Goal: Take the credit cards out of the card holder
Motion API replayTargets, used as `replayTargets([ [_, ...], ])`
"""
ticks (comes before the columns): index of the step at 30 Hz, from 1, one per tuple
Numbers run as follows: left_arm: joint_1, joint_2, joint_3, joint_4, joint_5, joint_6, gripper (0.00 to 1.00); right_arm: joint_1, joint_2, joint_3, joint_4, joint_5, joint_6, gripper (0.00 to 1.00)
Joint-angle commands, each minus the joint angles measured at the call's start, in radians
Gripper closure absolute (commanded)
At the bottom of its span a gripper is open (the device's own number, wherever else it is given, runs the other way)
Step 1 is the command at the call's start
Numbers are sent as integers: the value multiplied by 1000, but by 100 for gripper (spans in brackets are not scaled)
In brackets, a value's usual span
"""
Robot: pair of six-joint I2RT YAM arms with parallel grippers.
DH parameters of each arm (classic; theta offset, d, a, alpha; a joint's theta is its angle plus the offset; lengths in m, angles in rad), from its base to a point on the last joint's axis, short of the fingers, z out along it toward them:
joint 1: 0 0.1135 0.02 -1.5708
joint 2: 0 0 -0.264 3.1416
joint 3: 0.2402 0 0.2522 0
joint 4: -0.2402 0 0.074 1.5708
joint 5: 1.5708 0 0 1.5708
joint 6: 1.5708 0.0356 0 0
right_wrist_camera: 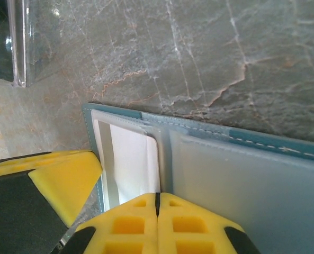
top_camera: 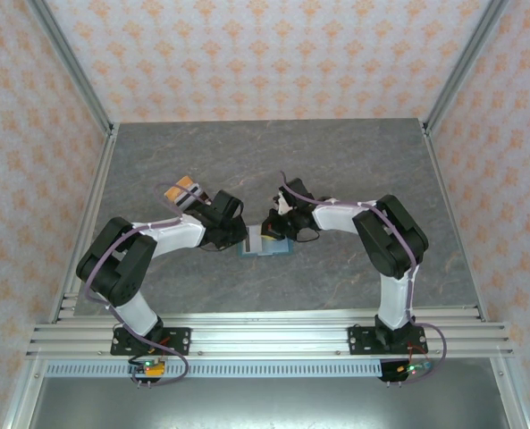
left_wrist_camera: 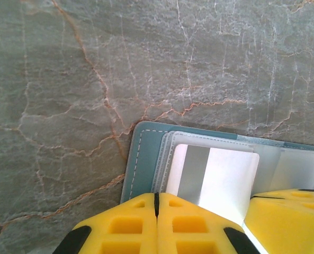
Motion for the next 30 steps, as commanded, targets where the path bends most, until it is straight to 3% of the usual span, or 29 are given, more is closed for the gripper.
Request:
replayTargets([
  [1,-15,27,-2,-39,8,-1,93,14,-20,19,5,22,-22,100],
  [10,-14,-6,13,-99,-29,28,92,-2,-94,-29,-25,114,-38,100],
  [19,-14,-56,29,-84,10,33,91,-3,-92,-36,-43,67,-45,99],
  [23,-14,-99,10,-52,40,-8,85,-1,-132,-55,-65,43,-36,84],
  [27,-15,-130,-36,-5,70,-66,75,2,-186,-83,-88,43,-15,74],
  [30,-15,-145,-62,7,78,-85,73,10,-197,-100,-94,39,2,71],
])
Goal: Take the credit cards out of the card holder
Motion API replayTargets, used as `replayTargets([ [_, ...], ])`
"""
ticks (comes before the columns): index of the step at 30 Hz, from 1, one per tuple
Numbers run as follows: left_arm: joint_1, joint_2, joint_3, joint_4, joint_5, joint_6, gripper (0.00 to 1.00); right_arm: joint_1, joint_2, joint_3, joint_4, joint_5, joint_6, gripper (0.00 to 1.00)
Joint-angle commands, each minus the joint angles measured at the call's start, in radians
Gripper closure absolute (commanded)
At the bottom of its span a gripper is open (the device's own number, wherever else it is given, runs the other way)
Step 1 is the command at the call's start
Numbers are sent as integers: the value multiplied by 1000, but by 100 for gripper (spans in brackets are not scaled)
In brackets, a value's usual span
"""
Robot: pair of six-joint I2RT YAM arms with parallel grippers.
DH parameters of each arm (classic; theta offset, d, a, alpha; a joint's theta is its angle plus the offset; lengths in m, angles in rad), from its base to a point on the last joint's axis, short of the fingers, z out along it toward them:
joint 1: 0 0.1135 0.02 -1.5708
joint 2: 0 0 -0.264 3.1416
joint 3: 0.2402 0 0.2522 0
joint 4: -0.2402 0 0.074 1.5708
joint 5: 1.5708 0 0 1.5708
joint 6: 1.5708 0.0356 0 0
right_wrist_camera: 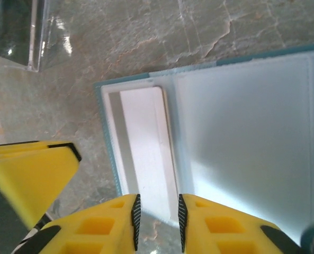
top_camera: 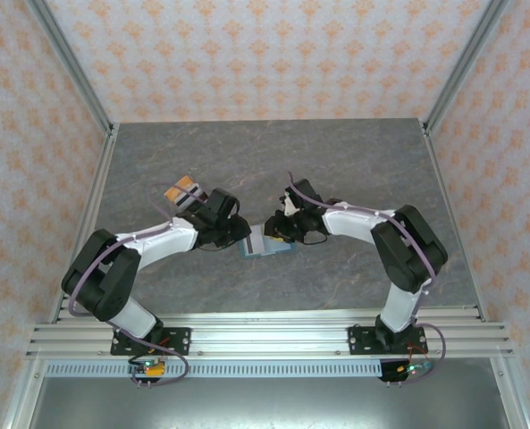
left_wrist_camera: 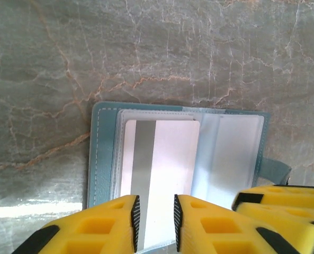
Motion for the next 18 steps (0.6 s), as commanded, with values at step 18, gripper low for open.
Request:
replayTargets([
  [18,-21,48,-54,64,56,-50,88,51,69,-10,-8,3,38,74],
])
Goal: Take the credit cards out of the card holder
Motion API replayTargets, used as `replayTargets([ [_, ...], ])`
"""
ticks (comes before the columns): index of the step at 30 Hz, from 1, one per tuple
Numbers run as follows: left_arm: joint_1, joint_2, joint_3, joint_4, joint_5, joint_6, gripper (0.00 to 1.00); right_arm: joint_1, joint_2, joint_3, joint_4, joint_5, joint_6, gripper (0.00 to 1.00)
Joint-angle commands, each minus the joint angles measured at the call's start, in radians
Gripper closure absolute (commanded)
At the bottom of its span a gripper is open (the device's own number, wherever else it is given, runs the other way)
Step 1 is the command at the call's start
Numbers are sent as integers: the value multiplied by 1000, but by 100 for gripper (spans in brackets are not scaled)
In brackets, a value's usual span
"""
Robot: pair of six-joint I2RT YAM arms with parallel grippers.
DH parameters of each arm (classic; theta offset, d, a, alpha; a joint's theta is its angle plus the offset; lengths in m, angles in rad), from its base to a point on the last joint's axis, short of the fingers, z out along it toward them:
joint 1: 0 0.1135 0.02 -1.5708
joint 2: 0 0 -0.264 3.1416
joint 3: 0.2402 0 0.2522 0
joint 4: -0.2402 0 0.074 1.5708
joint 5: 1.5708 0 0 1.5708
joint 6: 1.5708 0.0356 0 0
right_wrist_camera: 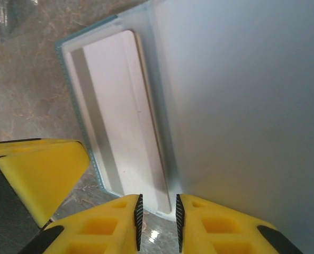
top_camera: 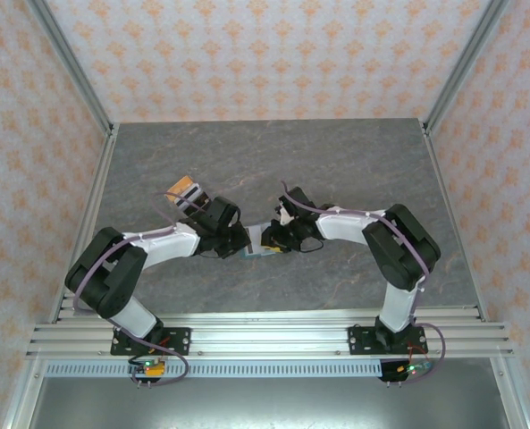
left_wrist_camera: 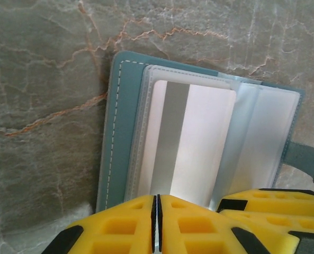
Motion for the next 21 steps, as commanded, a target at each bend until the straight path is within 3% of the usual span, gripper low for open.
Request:
replayTargets([
  [1,-5,20,2,4,3,2,88,4,18,4,-7,13,4,74],
  [21,-8,73,-28,43,14,-16,88,3,46,0,66,-42,1,79],
])
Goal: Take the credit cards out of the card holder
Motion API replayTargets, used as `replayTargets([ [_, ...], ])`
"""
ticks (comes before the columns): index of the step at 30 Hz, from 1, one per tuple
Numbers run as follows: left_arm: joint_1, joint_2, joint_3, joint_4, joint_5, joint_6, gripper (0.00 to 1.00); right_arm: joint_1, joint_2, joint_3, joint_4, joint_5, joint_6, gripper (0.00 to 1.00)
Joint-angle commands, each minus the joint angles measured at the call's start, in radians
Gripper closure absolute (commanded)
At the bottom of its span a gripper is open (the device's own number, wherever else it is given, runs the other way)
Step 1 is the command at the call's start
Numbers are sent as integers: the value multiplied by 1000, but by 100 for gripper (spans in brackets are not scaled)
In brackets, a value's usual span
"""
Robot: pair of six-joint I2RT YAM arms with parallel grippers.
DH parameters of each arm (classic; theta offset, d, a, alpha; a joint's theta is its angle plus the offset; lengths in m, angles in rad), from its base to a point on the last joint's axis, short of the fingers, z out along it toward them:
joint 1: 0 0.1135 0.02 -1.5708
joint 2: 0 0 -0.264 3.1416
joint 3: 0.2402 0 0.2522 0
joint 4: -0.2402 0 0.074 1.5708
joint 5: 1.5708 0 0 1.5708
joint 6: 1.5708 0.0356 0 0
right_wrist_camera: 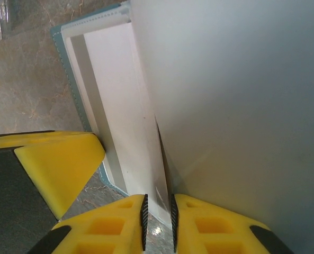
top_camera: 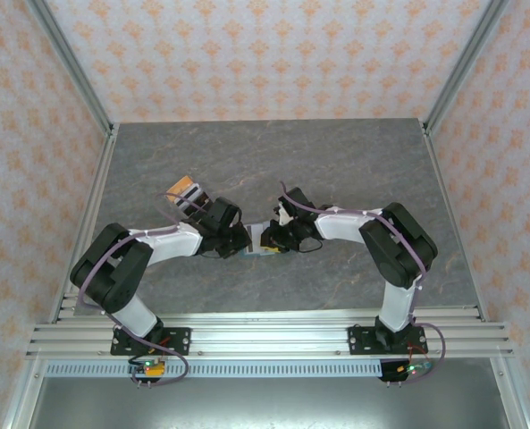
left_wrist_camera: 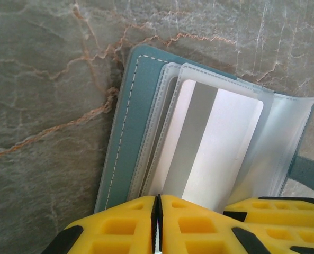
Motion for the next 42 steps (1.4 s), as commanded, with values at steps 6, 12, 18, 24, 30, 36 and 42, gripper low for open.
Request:
replayTargets([
  [6,-11,32,-27,-2,15,-17,89,4,26,2,43,-10,0,85],
  [12,-10,-6,-6,-46,1,7,86,-12,1,-12,39,13,-1,97],
  [18,-8,-67,53,-153,-45,63,77,-42,-39,-47,12,30,-26,100],
  [24,-9,-42,47,-106,-16,54,81,-47,-51,-57,-6,47,-39,100],
  [30,-10,-6,56,-38,43,56,85,-47,-49,-47,-60,97,-72,100],
  [36,-11,37,70,-38,40,62,89,-47,-75,-52,-43,95,-69,100],
  [42,-10,50,63,-47,25,55,91,-50,-88,-46,-14,66,-49,87],
])
